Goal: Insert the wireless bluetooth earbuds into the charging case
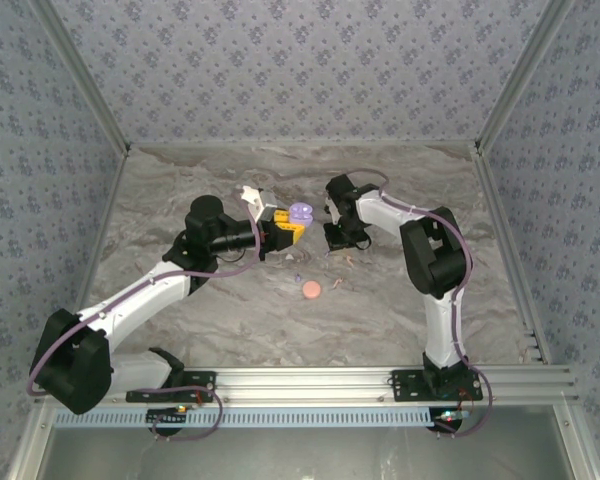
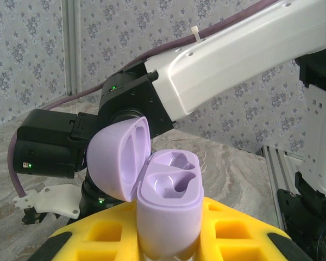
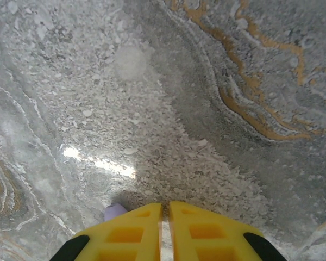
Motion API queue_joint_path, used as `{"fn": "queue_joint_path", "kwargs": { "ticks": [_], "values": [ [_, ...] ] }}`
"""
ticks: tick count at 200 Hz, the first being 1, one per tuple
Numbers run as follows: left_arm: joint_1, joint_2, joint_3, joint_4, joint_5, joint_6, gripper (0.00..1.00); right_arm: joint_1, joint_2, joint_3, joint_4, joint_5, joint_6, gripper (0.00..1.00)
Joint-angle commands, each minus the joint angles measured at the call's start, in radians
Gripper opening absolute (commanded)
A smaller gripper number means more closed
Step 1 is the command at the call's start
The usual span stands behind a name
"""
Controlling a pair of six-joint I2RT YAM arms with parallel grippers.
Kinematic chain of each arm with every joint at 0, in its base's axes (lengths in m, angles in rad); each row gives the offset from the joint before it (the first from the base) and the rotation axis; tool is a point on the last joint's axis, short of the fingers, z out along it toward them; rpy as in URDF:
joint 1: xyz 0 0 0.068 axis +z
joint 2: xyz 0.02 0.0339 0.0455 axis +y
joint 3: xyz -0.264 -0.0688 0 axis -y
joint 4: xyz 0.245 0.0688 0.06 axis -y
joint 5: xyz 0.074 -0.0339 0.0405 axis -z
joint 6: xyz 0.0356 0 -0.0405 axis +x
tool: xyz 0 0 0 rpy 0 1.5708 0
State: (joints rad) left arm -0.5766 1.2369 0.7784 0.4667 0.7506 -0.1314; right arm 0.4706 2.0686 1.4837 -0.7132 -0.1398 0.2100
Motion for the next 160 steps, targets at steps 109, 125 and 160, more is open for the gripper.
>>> {"fn": "queue_joint_path", "kwargs": {
  "ticks": [109,125,160],
  "values": [
    [-0.006,-0.037,0.008,-0.005,0.003,0.018,0.22,-0.048,-0.141,-0.064,0.032,-0.152,0.131,0.39],
    [-0.006,-0.037,0.007,-0.005,0.003,0.017,0.22,-0.037,-0.142,-0.074,0.036,-0.152,0.166,0.44],
    [-0.007,-0.037,0.006,-0.004,0.005,0.016,0.22,-0.015,-0.125,-0.095,0.051,-0.110,0.254,0.49]
  ]
}}
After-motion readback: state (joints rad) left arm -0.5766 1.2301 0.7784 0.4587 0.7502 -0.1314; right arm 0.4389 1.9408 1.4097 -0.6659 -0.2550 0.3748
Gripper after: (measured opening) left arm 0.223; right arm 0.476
